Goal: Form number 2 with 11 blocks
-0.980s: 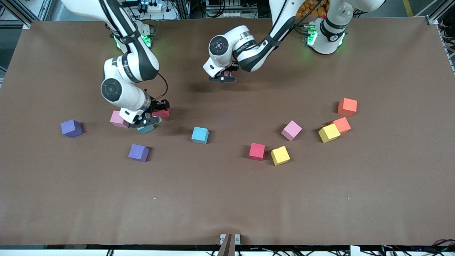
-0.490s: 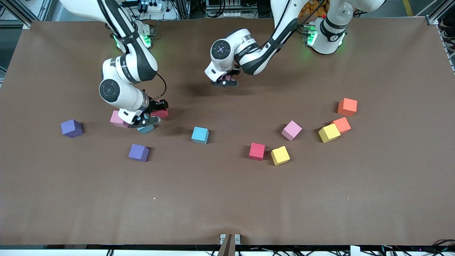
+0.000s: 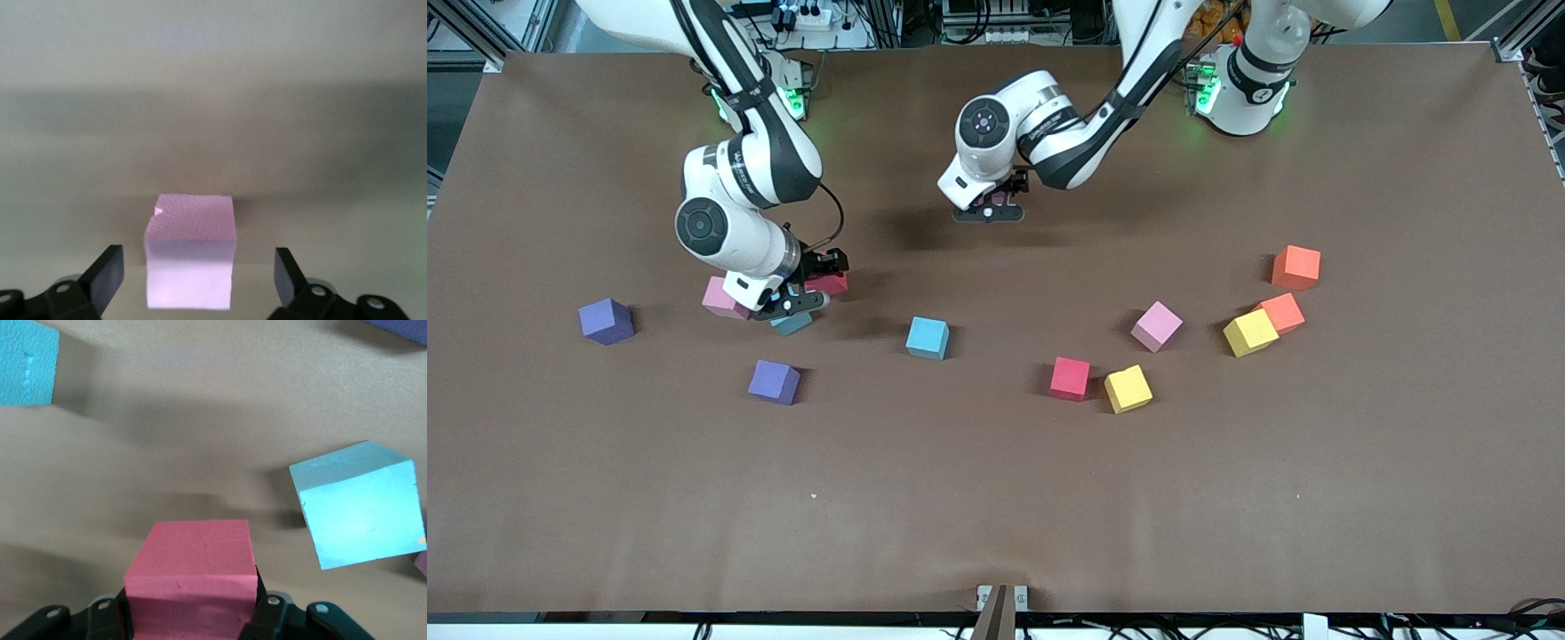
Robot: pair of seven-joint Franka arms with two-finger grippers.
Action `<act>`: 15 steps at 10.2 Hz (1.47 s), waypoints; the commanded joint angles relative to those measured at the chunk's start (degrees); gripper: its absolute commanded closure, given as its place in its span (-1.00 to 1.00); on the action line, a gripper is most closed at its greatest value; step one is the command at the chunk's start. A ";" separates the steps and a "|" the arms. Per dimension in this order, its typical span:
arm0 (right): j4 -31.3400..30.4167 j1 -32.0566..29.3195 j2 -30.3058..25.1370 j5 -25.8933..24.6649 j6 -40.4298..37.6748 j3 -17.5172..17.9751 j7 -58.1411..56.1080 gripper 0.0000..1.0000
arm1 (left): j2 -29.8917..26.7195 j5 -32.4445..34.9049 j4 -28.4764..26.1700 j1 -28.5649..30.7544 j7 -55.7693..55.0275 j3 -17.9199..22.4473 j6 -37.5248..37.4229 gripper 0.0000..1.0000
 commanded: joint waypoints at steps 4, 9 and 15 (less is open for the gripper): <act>-0.59 9.00 -2.07 -8.15 0.45 0.67 -0.64 0.46 | -10.90 -0.31 0.25 13.59 1.19 0.22 -6.00 -1.00; -0.24 25.79 -2.07 -10.18 1.77 0.75 -2.47 0.46 | -10.20 -0.40 0.18 20.63 1.36 9.61 -6.35 -1.00; -0.50 37.50 1.08 -17.64 5.62 0.75 -6.69 0.47 | -5.19 -0.93 1.15 20.72 1.27 18.94 -6.27 -1.00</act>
